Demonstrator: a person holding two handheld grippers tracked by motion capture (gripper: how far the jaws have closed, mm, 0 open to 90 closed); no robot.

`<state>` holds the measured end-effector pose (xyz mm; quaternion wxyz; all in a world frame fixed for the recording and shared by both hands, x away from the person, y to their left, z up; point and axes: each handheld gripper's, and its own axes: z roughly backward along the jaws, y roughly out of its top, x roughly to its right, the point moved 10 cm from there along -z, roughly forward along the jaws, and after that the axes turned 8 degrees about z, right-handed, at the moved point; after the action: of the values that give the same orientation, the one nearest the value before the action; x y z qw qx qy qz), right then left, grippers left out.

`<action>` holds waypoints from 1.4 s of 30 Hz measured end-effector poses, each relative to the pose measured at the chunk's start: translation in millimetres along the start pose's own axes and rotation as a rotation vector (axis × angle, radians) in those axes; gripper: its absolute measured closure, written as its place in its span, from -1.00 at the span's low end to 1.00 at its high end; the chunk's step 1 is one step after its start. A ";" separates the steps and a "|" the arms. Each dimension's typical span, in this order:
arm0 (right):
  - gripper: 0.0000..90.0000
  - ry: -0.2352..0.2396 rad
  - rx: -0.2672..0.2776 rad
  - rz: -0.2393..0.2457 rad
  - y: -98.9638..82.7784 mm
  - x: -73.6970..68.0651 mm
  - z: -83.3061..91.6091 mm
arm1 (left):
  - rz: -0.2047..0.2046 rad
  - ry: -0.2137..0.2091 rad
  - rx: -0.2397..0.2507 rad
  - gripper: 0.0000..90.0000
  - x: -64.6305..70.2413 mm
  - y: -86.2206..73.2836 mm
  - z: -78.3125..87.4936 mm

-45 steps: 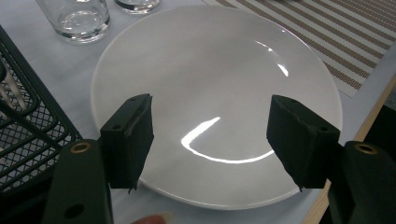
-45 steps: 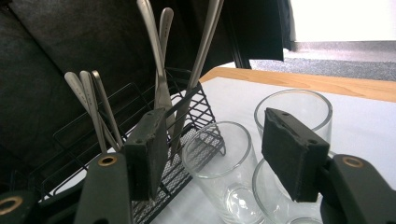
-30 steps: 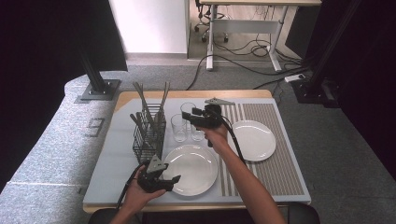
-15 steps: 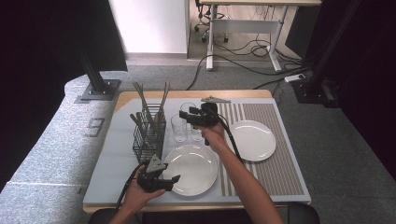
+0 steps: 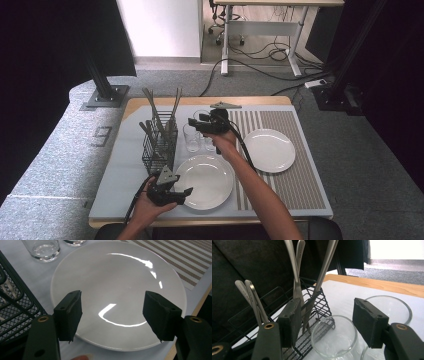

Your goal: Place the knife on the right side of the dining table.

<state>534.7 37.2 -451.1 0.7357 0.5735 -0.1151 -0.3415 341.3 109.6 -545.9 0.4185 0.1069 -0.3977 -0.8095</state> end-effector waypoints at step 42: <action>-0.07 0.018 -0.026 0.006 12.0 -8.3 -37.9 | -0.001 -0.012 -0.001 -0.29 2.1 -0.4 -1.7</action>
<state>554.3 72.8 -450.1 0.7451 0.5664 -0.1057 -0.3358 340.7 107.2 -546.9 0.4158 0.1020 -0.4000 -0.8104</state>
